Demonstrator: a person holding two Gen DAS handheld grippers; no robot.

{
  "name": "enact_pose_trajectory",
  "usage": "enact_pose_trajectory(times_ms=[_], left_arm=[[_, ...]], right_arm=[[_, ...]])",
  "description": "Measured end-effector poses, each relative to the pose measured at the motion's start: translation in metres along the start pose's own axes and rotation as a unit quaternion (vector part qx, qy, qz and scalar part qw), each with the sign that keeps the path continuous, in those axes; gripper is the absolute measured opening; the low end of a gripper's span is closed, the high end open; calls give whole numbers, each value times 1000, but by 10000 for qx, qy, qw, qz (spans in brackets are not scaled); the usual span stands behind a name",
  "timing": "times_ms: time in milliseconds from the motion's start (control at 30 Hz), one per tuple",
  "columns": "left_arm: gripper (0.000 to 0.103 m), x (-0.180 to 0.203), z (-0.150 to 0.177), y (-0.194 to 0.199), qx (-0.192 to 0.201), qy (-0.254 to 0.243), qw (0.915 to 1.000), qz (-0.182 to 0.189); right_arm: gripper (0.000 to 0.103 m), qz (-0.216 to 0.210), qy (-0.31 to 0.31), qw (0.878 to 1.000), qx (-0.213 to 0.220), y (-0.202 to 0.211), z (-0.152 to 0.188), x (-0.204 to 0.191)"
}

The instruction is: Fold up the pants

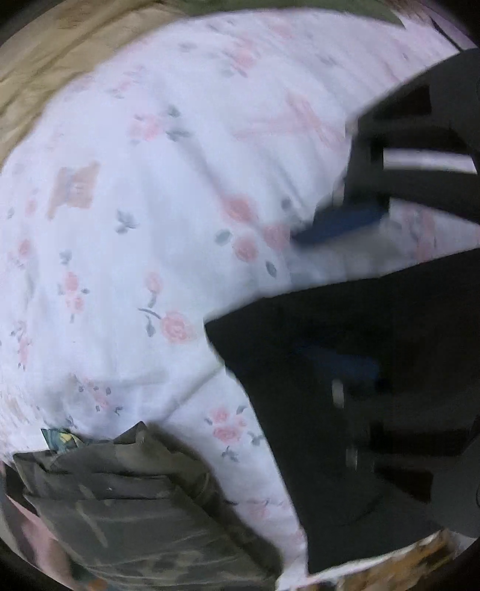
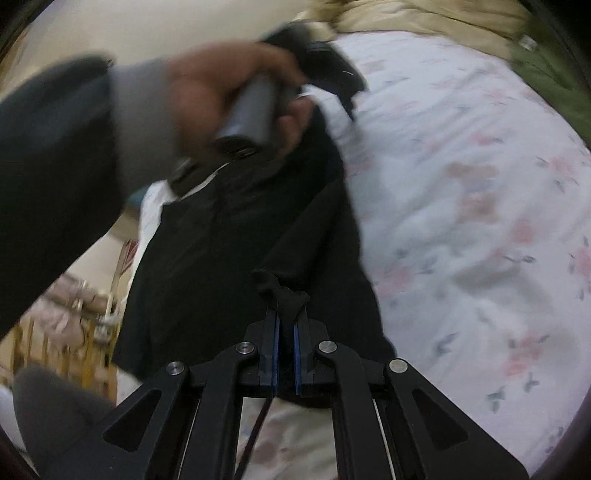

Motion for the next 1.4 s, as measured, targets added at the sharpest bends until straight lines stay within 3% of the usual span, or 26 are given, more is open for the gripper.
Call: enact_pose_trajectory(times_ms=[33, 100, 200, 333, 567, 700, 900, 1100, 1267, 1400], left_arm=[[6, -4, 1, -1, -9, -17, 10000, -87], [5, -13, 5, 5, 7, -56, 10000, 28], [4, -29, 13, 32, 27, -102, 9980, 628], [4, -72, 31, 83, 134, -375, 9958, 823], [4, -181, 44, 118, 291, -281, 9985, 380], [4, -241, 57, 94, 184, -212, 9996, -8], [4, -317, 76, 30, -95, 20, 9996, -277], [5, -345, 75, -22, -132, 305, 9994, 12], [5, -354, 73, -22, -151, 279, 9994, 105], [9, -366, 73, -13, 33, 282, 9995, -118]], right_arm=[[5, 51, 134, 9999, 25, 0, 0, -5], [5, 30, 274, 9996, 57, 1, -2, -12], [5, -98, 621, 9980, 55, 3, -1, -35], [5, -449, 1220, 9915, 99, 10, 0, -79], [5, -1106, 2184, 9695, 123, 15, 3, -178], [5, -1205, 2530, 9597, -219, -18, 9, -228], [5, -1228, 2716, 9495, -979, -92, 25, -268], [5, -957, 2928, 9399, -1473, -151, 34, -285], [5, -914, 2891, 9392, -1611, -169, 35, -298], [5, -890, 2892, 9402, -1565, -168, 35, -304]])
Point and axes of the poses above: each gripper's, at about its wrist camera, not at the fingertips, and y roughly against the way its jaws point, x to its right, z to its underside, the point moved 8 cm from there along -y, roughly the way its jaws point, and after that the axes turned 11 degrees about -x, right-handed, at the moved point
